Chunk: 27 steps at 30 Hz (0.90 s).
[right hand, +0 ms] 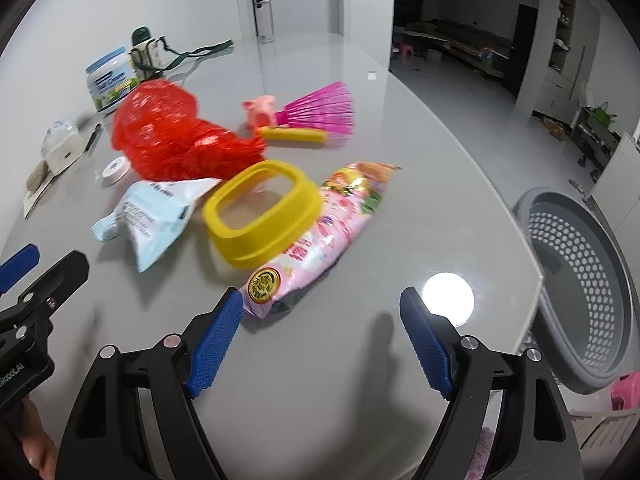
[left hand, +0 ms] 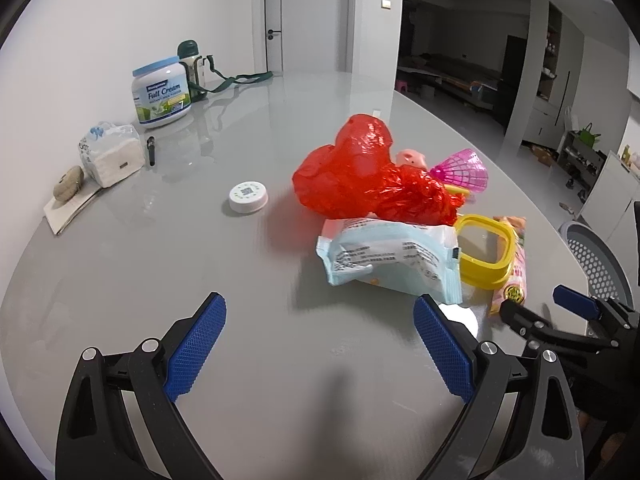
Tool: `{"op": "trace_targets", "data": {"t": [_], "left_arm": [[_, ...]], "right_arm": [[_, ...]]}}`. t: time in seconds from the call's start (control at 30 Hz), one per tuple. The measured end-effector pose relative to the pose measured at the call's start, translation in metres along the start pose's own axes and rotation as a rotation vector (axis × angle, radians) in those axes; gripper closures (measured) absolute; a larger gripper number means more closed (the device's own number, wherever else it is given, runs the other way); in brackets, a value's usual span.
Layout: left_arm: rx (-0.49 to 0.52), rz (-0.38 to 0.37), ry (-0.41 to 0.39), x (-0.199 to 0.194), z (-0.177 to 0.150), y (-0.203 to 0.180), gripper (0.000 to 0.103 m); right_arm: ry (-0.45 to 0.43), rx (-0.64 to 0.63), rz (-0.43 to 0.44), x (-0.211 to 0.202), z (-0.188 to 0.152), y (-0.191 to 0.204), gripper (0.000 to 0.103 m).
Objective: Collect trash
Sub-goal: 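Move both tools back from the basket toward the table, then grasp the pink wrapped snack bar with the right tool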
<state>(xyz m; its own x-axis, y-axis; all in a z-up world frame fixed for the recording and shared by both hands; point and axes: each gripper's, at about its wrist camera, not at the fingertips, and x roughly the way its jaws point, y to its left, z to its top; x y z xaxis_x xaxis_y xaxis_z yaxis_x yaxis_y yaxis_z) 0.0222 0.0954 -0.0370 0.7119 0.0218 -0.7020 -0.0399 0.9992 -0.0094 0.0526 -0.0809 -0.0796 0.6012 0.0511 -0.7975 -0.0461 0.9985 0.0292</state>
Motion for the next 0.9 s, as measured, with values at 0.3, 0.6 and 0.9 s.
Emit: {"op": "trace_targets", "data": {"t": [0.3, 0.6, 0.9], "left_arm": [[0.001, -0.021, 0.012, -0.001, 0.0, -0.01, 0.01], [0.0, -0.021, 0.023, 0.002, 0.0, -0.017, 0.01], [0.002, -0.018, 0.033, 0.006, 0.002, -0.021, 0.01]], "right_arm": [[-0.011, 0.079, -0.067, 0.0, 0.001, -0.048, 0.026], [-0.053, 0.056, -0.06, -0.008, 0.009, -0.074, 0.026], [-0.056, -0.031, -0.032, 0.006, 0.032, -0.05, 0.026]]}}
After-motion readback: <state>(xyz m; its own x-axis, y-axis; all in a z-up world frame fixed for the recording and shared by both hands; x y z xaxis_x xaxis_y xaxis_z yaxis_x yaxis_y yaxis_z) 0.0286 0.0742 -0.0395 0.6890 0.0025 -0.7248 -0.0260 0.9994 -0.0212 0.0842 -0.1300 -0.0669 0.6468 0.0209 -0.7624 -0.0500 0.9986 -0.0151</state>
